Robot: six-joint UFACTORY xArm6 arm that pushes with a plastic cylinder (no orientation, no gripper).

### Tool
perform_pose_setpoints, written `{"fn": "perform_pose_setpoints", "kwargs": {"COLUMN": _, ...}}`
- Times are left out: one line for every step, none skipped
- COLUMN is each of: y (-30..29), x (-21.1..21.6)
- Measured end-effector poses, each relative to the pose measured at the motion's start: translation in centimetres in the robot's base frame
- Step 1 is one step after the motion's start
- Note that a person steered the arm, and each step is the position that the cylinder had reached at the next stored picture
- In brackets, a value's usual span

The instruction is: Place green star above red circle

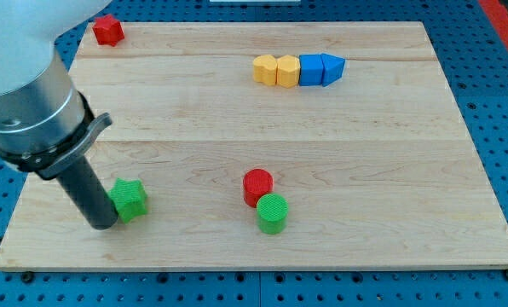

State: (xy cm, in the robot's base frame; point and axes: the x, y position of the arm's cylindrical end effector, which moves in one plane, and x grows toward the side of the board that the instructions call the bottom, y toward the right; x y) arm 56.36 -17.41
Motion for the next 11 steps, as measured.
{"fn": "perform_pose_setpoints", "kwargs": {"y": 1.2, "x": -0.9}}
{"fn": "perform_pose_setpoints", "kwargs": {"y": 1.3, "x": -2.1}}
{"fn": "perform_pose_setpoints", "kwargs": {"y": 1.3, "x": -3.0}}
{"fn": "perform_pose_setpoints", "kwargs": {"y": 0.7, "x": -1.6}}
{"fn": "perform_pose_setpoints", "kwargs": {"y": 0.5, "x": -3.0}}
{"fn": "perform_pose_setpoints", "kwargs": {"y": 2.0, "x": -5.2}}
{"fn": "perform_pose_setpoints", "kwargs": {"y": 5.4, "x": -6.5}}
{"fn": "perform_pose_setpoints", "kwargs": {"y": 8.1, "x": -7.6}}
{"fn": "perform_pose_setpoints", "kwargs": {"y": 10.4, "x": -8.5}}
{"fn": "perform_pose_setpoints", "kwargs": {"y": 12.5, "x": -9.4}}
{"fn": "perform_pose_setpoints", "kwargs": {"y": 14.5, "x": -9.8}}
